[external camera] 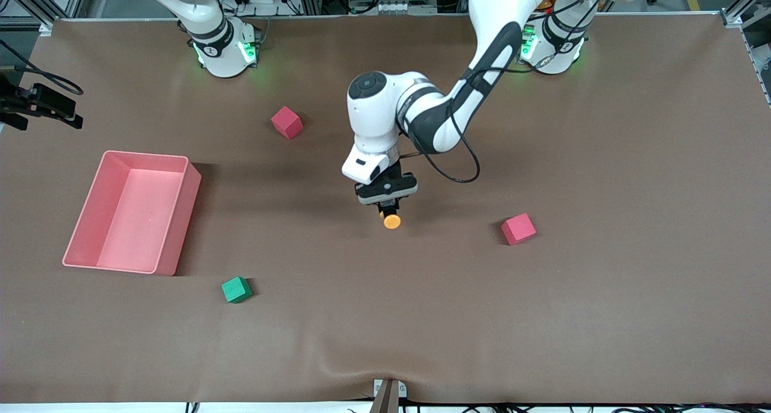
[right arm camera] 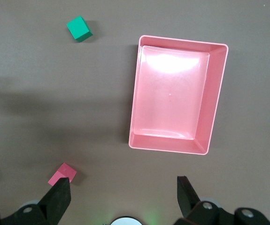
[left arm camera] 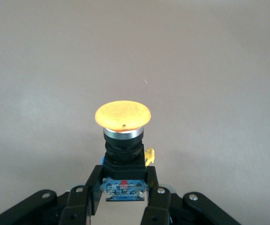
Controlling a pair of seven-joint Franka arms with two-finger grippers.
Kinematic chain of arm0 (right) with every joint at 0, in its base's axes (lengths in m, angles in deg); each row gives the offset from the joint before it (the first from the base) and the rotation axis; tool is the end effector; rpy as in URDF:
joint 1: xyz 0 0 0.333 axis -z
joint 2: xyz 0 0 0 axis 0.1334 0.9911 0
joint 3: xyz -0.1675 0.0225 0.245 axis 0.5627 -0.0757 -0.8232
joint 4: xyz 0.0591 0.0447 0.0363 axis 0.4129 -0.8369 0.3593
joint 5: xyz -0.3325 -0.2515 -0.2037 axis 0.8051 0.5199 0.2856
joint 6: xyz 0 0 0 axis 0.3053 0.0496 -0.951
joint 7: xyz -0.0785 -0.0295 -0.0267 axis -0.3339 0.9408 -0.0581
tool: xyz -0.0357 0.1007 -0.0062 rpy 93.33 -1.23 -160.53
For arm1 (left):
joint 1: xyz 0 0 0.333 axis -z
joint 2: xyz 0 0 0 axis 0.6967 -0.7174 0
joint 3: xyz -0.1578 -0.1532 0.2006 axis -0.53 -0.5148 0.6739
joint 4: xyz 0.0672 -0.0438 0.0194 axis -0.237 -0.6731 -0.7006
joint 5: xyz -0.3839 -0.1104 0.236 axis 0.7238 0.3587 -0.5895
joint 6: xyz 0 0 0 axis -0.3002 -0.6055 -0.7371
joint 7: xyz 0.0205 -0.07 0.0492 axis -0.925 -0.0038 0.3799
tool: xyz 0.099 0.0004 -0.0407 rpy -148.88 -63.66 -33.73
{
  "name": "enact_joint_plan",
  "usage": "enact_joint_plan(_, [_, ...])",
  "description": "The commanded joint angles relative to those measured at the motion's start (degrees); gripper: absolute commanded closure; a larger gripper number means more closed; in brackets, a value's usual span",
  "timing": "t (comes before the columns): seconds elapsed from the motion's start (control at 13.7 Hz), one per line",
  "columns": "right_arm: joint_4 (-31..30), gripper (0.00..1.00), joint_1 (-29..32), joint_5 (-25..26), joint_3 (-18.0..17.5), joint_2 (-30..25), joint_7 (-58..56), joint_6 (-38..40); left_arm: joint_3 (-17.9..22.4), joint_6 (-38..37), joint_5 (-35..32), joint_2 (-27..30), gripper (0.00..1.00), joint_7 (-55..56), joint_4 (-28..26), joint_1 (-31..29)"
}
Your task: Place and upright button with both arms
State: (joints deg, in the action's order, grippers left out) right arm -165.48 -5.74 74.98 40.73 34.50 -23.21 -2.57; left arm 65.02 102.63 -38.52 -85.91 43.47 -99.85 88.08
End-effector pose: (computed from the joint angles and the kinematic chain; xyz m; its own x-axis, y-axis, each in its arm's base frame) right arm 0.6086 -0.0361 0.6334 0.9963 0.0155 -0.0842 0.0148 -0.9999 -0.0083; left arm 0.5175 -0.5817 0.2440 0.8916 0.2149 0.3987 0.2374 -0.9714 -0.0073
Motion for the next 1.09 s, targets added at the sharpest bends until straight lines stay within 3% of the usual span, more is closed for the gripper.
enact_joint_plan(0.0, [-0.1,0.00,0.3,0.6,-0.2,-0.3,0.1,0.4,0.0,1.9,-7.9,0.7,0.85,10.1,-3.4,0.8])
enact_joint_plan(0.44, [0.0,0.00,0.6,0.6,-0.2,-0.3,0.2,0.2,0.3,4.5,-28.6,-1.8,0.87,32.5,-6.9,5.6])
enact_joint_plan(0.73, [-0.1,0.00,0.3,0.6,-0.2,-0.3,0.6,0.0,0.4,-0.2,-45.7,-4.1,0.87,44.1,-11.1,6.5])
enact_joint_plan(1.02, [-0.1,0.00,0.1,0.6,-0.3,-0.3,0.7,0.0,0.4,-4.8,-51.5,-6.0,0.88,49.4,-10.6,7.8])
